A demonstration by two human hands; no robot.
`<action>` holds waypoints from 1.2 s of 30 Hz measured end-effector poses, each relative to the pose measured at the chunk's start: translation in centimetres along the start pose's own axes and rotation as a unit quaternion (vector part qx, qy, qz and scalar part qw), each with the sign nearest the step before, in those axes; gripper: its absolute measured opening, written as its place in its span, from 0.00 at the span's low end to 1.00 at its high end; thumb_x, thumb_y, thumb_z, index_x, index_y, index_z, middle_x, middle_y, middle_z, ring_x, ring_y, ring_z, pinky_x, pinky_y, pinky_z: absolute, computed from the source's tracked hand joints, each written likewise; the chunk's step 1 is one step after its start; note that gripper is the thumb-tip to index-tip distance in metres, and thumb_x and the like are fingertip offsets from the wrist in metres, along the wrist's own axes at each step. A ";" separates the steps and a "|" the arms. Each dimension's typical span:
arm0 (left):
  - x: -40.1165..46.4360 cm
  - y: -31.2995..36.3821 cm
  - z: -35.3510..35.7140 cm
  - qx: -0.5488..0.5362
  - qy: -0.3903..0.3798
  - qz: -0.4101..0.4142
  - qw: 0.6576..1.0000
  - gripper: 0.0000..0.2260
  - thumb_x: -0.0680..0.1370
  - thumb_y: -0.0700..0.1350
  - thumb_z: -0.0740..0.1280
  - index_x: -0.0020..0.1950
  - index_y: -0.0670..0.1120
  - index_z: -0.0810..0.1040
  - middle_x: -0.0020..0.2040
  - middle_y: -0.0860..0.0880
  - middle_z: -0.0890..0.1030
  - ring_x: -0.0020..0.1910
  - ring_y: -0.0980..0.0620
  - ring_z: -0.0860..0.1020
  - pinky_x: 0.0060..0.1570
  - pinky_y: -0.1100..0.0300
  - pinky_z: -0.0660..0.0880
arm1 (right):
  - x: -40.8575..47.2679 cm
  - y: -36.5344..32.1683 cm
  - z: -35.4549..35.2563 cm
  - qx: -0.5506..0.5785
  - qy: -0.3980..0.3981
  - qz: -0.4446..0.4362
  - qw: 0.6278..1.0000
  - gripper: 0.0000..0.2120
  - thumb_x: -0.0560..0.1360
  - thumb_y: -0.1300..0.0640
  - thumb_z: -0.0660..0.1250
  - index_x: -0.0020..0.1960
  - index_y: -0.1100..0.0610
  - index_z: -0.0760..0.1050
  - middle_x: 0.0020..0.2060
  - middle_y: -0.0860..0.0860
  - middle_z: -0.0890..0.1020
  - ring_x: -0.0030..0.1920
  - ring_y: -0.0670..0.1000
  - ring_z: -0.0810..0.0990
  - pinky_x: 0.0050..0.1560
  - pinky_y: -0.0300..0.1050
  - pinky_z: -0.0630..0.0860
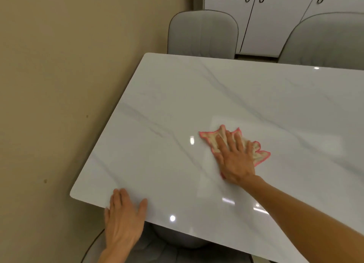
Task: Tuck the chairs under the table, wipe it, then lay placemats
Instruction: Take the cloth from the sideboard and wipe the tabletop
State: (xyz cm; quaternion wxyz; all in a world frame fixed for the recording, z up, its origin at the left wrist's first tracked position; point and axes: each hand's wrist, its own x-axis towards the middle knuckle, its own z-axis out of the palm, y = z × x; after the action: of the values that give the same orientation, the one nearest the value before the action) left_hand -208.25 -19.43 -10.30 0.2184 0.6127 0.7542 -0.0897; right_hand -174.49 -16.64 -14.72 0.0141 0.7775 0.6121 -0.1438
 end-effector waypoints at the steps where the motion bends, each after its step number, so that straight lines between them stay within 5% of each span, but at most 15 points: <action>1: -0.7 0.9 0.5 0.004 0.003 0.023 1.000 0.37 0.82 0.62 0.53 0.81 0.41 0.45 0.82 0.43 0.47 0.80 0.46 0.49 0.78 0.47 0.49 | -1.4 2.4 -0.1 0.003 0.007 0.016 1.000 0.28 0.81 0.39 0.37 0.79 0.45 0.41 0.78 0.45 0.36 0.78 0.55 0.37 0.73 0.65 0.41; 8: -6.1 7.9 3.9 0.043 -0.029 0.096 0.994 0.34 0.83 0.60 0.49 0.81 0.42 0.40 0.82 0.45 0.42 0.80 0.48 0.45 0.78 0.50 0.45 | -10.8 7.2 1.8 0.064 0.032 0.085 0.994 0.28 0.82 0.40 0.41 0.79 0.45 0.36 0.78 0.47 0.35 0.77 0.55 0.33 0.73 0.65 0.36; 12: -10.0 11.4 6.3 0.064 -0.036 0.157 0.985 0.32 0.84 0.58 0.49 0.81 0.41 0.43 0.82 0.43 0.44 0.80 0.47 0.47 0.78 0.49 0.46 | -16.1 8.1 3.0 0.026 -0.023 -0.047 0.998 0.29 0.83 0.43 0.47 0.80 0.49 0.42 0.78 0.51 0.38 0.78 0.60 0.38 0.72 0.69 0.43; 16: -12.8 15.0 8.5 0.076 -0.034 0.192 0.978 0.31 0.84 0.55 0.50 0.81 0.40 0.46 0.81 0.42 0.46 0.80 0.45 0.48 0.78 0.47 0.47 | -19.9 9.8 3.5 -0.026 -0.042 -0.225 0.973 0.35 0.79 0.44 0.58 0.80 0.50 0.46 0.79 0.54 0.45 0.78 0.63 0.46 0.71 0.70 0.37; 19: -15.4 18.1 10.0 0.087 -0.008 0.205 0.975 0.29 0.84 0.53 0.50 0.81 0.40 0.49 0.81 0.42 0.49 0.80 0.45 0.49 0.78 0.46 0.48 | -19.8 12.3 3.7 -0.063 -0.082 -0.284 0.953 0.52 0.67 0.38 0.71 0.79 0.49 0.44 0.79 0.55 0.46 0.78 0.62 0.46 0.72 0.68 0.36; 21: -17.2 19.8 10.8 0.099 -0.002 0.201 0.975 0.29 0.84 0.54 0.50 0.81 0.41 0.50 0.81 0.43 0.49 0.80 0.45 0.49 0.78 0.46 0.48 | -19.7 14.2 3.6 -0.076 -0.083 -0.301 0.947 0.48 0.67 0.37 0.72 0.79 0.47 0.51 0.79 0.54 0.50 0.78 0.61 0.49 0.72 0.67 0.34; 29: -25.5 29.1 15.2 0.099 -0.031 0.190 0.976 0.32 0.84 0.56 0.51 0.81 0.41 0.45 0.82 0.43 0.45 0.80 0.46 0.46 0.78 0.49 0.45 | -25.9 34.3 1.5 -0.062 0.021 -0.153 0.986 0.31 0.80 0.38 0.50 0.79 0.47 0.49 0.79 0.52 0.50 0.78 0.62 0.48 0.70 0.73 0.42; 32: -28.9 32.5 16.9 0.088 -0.038 0.195 0.976 0.32 0.84 0.56 0.52 0.81 0.41 0.44 0.81 0.43 0.44 0.80 0.46 0.46 0.78 0.48 0.44 | -29.1 41.8 0.2 -0.076 -0.030 -0.083 0.993 0.38 0.75 0.33 0.49 0.80 0.46 0.42 0.79 0.53 0.43 0.77 0.64 0.43 0.68 0.76 0.47; 36: -32.5 36.4 18.0 0.081 -0.034 0.208 0.974 0.33 0.84 0.57 0.52 0.81 0.41 0.42 0.81 0.43 0.43 0.80 0.46 0.46 0.77 0.51 0.40 | -32.6 49.0 -0.2 -0.076 -0.049 0.018 0.996 0.32 0.78 0.35 0.36 0.79 0.45 0.39 0.79 0.52 0.42 0.78 0.59 0.39 0.69 0.73 0.48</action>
State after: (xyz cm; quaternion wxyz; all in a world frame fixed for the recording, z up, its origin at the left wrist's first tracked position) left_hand -164.26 -47.00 -7.24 0.2074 0.7685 0.5925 -0.1236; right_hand -134.45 -59.79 -14.25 0.1057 0.7771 0.6056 -0.1348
